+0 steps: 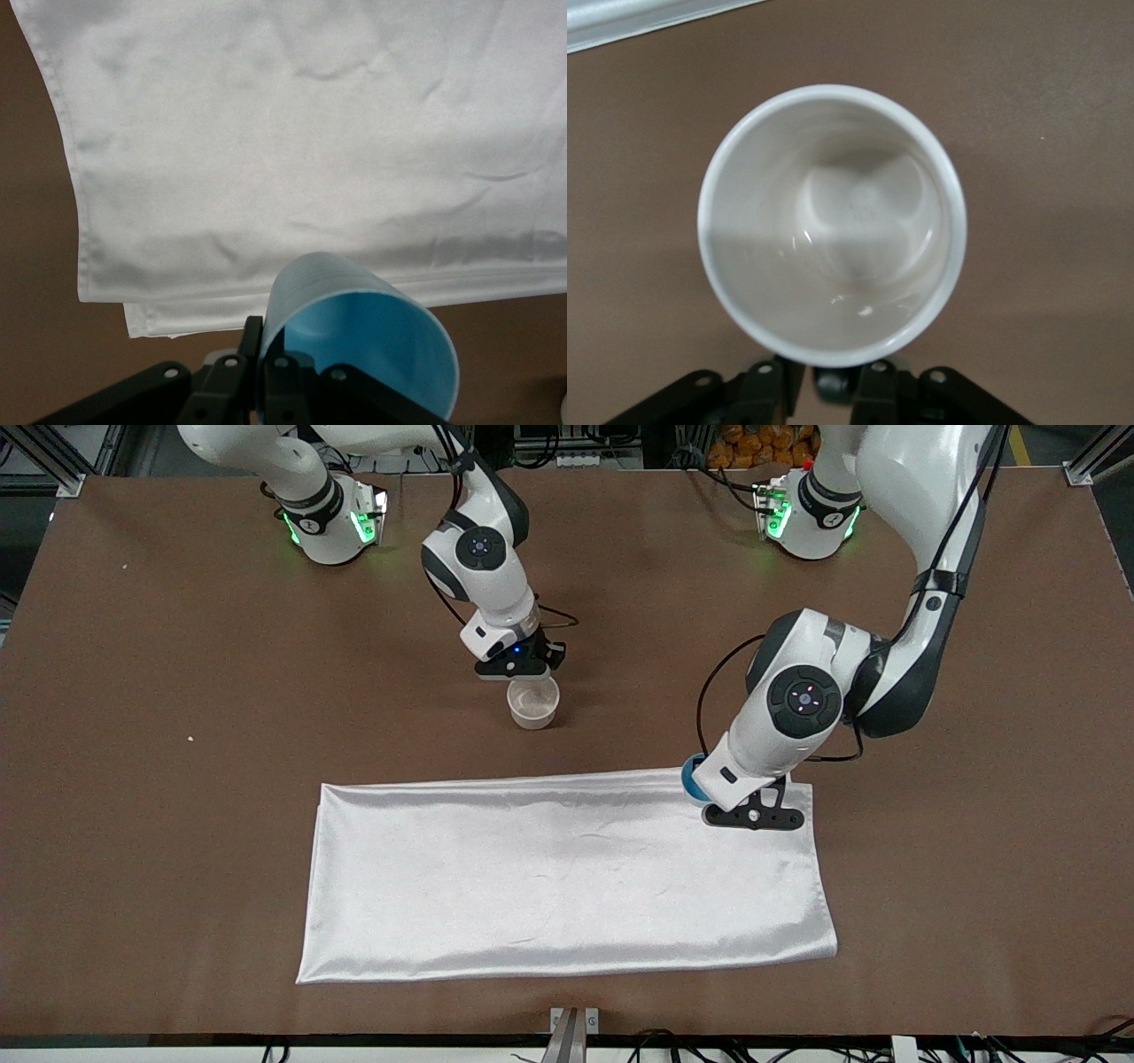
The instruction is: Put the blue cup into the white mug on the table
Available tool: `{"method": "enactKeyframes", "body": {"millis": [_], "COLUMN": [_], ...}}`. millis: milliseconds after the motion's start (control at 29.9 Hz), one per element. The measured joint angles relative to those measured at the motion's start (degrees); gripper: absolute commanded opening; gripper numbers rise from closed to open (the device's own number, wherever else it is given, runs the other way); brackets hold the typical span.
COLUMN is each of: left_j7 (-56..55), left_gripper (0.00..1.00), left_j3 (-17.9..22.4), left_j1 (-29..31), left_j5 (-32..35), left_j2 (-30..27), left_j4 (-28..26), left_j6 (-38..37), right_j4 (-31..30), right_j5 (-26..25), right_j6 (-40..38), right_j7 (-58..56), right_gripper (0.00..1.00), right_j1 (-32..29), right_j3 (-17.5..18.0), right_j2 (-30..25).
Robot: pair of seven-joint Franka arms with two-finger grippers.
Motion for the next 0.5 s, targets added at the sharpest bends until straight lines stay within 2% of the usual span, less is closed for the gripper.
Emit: {"method": "enactKeyframes", "body": {"millis": [501], "left_j7": [-1.2], "left_gripper": [0.00], "left_j3": [-0.8], "left_j1": [0.0], "left_j5": [-1.3], "left_j2": [-1.9], "left_j4": [0.5], "left_j6": [-0.1], "right_j4": [1.7], "right_j5": [0.0], "right_j6": [-1.6], "right_j7": [3.0], "right_gripper": [1.00], "right_j1": [0.0], "right_j3": [-0.4], "right_j2": [-0.8]}}
